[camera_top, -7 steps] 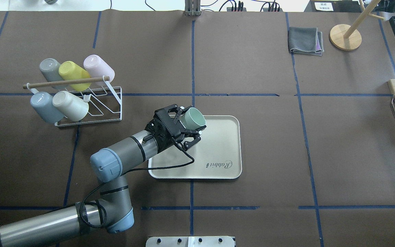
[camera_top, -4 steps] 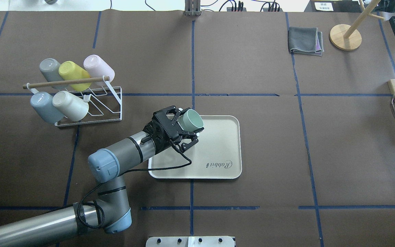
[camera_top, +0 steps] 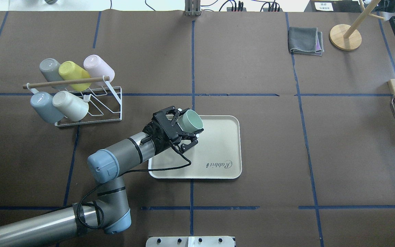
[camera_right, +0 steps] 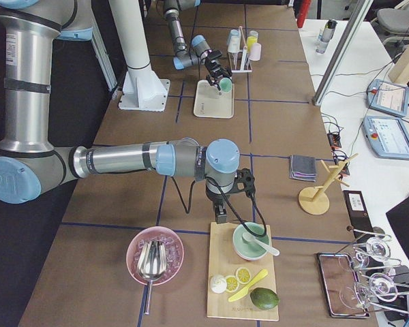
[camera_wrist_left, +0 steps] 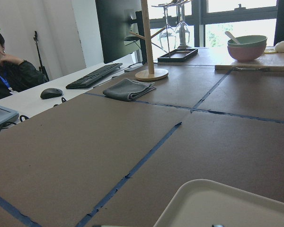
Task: Pick up and place green cup on tray
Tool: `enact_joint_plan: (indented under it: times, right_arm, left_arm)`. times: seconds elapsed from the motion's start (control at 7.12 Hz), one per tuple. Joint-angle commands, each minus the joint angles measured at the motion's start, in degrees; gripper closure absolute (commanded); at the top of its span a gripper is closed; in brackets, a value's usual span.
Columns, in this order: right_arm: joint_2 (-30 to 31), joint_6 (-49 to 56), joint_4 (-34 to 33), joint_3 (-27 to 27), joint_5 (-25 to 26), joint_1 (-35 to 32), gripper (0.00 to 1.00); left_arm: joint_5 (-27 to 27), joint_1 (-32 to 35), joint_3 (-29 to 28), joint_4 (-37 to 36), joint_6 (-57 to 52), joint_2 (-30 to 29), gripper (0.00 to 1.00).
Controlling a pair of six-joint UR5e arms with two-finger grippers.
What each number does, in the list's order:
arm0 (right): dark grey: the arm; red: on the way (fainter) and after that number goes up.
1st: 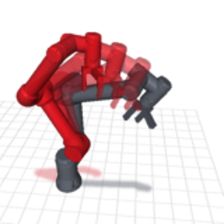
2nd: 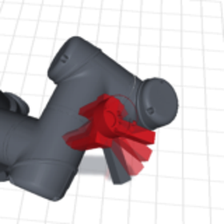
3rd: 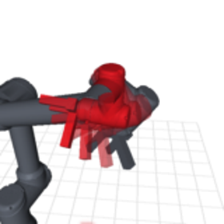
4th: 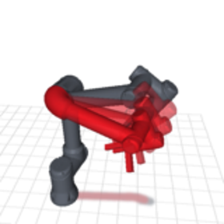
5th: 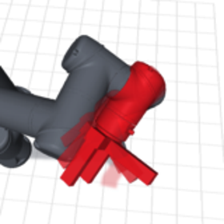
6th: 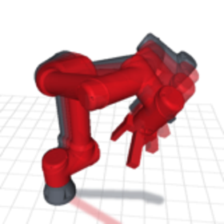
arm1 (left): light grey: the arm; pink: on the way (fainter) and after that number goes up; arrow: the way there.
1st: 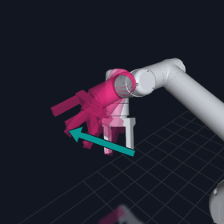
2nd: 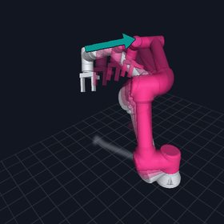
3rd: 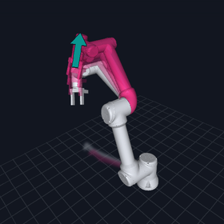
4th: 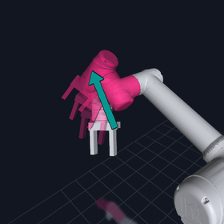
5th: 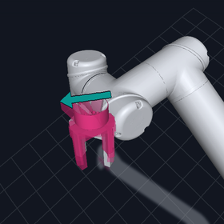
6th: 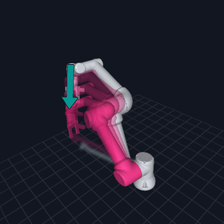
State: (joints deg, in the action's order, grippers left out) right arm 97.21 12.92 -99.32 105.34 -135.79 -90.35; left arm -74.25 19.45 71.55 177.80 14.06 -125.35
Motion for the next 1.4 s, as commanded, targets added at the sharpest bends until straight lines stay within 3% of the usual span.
enact_joint_plan:
  times: [0.0, 1.12, 1.26]
  right_arm:
    - [0.0, 0.0, 0.0, -0.1, 0.0, 0.0, 0.00]
    - [-0.1, 0.0, 0.1, -0.1, 0.1, 0.8, 0.00]
    - [-0.1, 0.0, 0.1, -0.1, 0.1, 0.9, 0.00]
  left_arm:
    - [0.1, -0.5, 0.0, 0.0, 0.0, 0.0, 0.19]
    - [0.2, -0.5, 0.3, 0.8, 0.0, 0.5, 0.19]
    - [0.2, -0.5, 0.3, 0.8, 0.0, 0.5, 0.12]
